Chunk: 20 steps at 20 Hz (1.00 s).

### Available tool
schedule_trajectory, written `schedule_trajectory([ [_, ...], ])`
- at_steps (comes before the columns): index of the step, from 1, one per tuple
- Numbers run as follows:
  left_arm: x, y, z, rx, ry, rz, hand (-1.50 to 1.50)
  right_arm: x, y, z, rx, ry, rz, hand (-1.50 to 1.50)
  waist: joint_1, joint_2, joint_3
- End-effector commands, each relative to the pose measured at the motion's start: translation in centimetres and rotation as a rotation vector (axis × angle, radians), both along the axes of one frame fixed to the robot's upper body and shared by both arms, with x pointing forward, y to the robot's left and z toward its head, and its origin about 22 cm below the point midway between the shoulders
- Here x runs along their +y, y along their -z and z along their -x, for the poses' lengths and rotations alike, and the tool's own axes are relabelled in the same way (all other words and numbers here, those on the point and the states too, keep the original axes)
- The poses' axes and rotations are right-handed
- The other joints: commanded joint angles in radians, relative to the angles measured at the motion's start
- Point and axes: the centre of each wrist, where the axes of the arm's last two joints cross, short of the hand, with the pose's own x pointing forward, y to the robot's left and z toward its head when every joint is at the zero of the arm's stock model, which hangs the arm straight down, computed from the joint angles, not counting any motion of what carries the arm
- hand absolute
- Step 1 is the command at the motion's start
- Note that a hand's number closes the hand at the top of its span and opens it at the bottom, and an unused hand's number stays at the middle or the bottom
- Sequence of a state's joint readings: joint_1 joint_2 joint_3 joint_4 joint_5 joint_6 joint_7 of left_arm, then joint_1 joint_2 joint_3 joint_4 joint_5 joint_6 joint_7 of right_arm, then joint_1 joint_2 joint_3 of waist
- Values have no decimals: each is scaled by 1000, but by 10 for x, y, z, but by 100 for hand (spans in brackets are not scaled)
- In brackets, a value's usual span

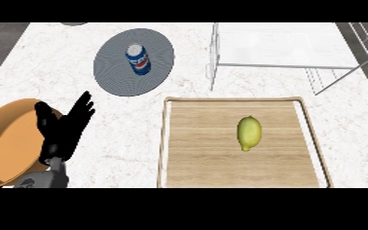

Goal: Pick the cupcake from the tray and place it in the tiered shelf

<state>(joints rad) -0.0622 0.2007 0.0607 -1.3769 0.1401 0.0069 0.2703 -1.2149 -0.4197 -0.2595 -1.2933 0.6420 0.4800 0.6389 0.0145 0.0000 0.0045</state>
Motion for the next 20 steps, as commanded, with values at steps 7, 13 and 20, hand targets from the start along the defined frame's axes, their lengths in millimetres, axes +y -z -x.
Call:
schedule_trajectory([
  [7, -5, -12, -18, 60, -7, 6, 0, 3, 38, -52, -17, 23, 18, 150, 5, 6, -5],
  [13, -5, -1, 0, 57, 8, 14, 0, -5, 40, -67, -46, 9, 15, 150, 10, 5, -5],
  [20, -10, 14, -3, 67, 2, 17, 0, -17, 38, -68, -59, -37, 18, 150, -4, 3, -5],
])
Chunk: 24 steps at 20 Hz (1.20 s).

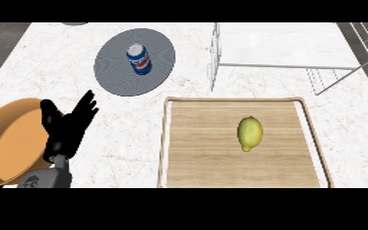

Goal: Pick the cupcake from the tray and place it in the tiered shelf

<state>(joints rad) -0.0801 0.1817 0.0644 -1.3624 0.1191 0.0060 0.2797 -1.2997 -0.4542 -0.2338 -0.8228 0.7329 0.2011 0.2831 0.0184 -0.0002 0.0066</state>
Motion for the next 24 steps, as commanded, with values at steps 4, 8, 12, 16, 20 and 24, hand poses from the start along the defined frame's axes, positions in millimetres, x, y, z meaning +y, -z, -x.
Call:
schedule_trajectory([
  [4, -21, 12, 3, 50, 2, 10, 0, -15, -5, -5, 26, -6, 91, 150, -1, 7, -7],
  [8, 12, 12, 10, 53, -6, 23, 0, -14, 2, -6, -3, 47, -137, 150, -4, 4, -7],
  [12, 2, 3, 7, 57, -13, 1, 0, -16, 11, -9, -35, 88, -278, -150, -3, 4, -6],
  [16, 6, 16, 21, 54, -7, 6, 0, -28, -7, -5, -76, 51, -441, -150, 0, 3, -7],
  [20, 6, 14, 23, 54, -5, 22, 0, -25, -23, -4, -107, 23, -603, -150, 5, 2, -7],
  [24, -1, 11, 18, 41, -8, 12, 0, -51, -30, 5, -183, 94, -717, -150, -5, 2, -7],
])
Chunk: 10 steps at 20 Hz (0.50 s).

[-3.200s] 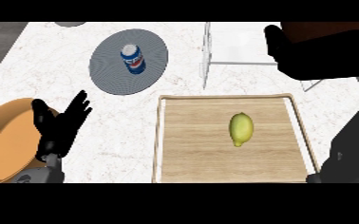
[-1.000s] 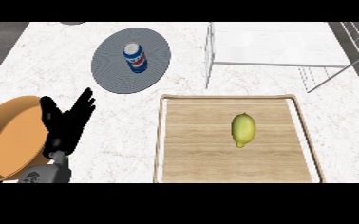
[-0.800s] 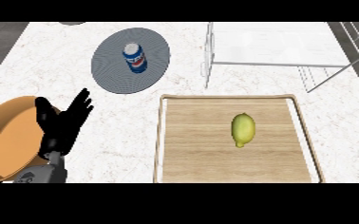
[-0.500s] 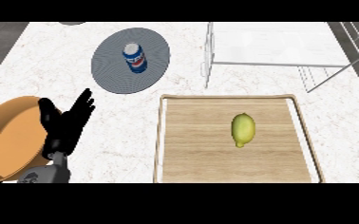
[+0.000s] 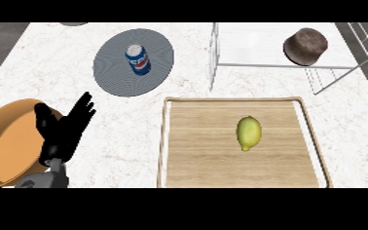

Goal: Pick the cupcake from the tray and place it in the tiered shelf

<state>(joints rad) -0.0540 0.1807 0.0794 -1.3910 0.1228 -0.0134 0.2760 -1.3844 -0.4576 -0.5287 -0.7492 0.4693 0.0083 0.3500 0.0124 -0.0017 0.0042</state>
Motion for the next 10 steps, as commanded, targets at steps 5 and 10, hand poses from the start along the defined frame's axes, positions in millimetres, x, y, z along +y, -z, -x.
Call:
schedule_trajectory([
  [5, -12, 23, 8, 70, -15, 20, 0, -46, -18, 18, -100, 243, -85, -150, -9, 5, -5],
  [10, -3, 6, 9, 61, -2, 5, 0, -105, -34, 45, -125, 381, -195, -150, -7, 3, -4],
])
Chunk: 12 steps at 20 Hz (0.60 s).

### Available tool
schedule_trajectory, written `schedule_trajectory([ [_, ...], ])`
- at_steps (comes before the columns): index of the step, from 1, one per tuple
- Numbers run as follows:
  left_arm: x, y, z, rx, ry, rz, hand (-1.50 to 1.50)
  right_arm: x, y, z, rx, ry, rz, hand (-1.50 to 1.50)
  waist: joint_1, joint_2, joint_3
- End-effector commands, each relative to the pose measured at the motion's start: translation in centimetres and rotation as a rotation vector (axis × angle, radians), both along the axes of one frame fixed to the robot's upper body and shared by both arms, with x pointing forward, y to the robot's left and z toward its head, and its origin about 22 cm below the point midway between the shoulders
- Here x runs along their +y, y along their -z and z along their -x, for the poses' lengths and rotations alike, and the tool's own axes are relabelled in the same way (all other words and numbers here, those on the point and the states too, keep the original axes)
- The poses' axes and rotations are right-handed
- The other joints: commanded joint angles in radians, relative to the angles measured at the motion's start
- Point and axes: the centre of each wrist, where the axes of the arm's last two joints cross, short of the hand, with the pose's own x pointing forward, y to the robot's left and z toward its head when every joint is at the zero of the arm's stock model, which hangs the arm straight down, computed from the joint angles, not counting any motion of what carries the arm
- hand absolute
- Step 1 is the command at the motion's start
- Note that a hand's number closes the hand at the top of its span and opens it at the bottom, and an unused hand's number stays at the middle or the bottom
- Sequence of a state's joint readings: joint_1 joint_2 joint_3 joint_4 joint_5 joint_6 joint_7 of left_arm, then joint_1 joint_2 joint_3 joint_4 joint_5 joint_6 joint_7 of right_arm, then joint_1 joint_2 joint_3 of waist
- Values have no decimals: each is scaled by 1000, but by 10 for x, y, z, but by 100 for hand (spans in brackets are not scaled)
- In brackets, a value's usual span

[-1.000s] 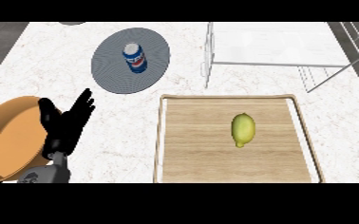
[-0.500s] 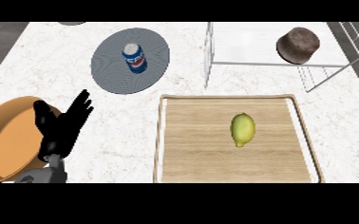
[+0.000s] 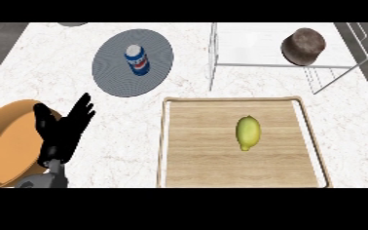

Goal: Pick the cupcake from the tray and place it in the tiered shelf

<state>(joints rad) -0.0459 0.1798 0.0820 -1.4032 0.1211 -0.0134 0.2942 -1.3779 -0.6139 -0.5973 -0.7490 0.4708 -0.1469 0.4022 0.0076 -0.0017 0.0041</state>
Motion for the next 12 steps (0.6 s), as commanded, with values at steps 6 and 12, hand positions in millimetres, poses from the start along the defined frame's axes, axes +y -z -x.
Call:
schedule_trajectory([
  [6, 2, 4, 3, 64, -22, -9, 0, -114, 23, 50, -49, 116, -156, -150, -8, 4, -3],
  [12, -6, 5, -1, 53, -16, 10, 0, -162, 15, 88, -35, 58, -133, -150, -2, 5, -3],
])
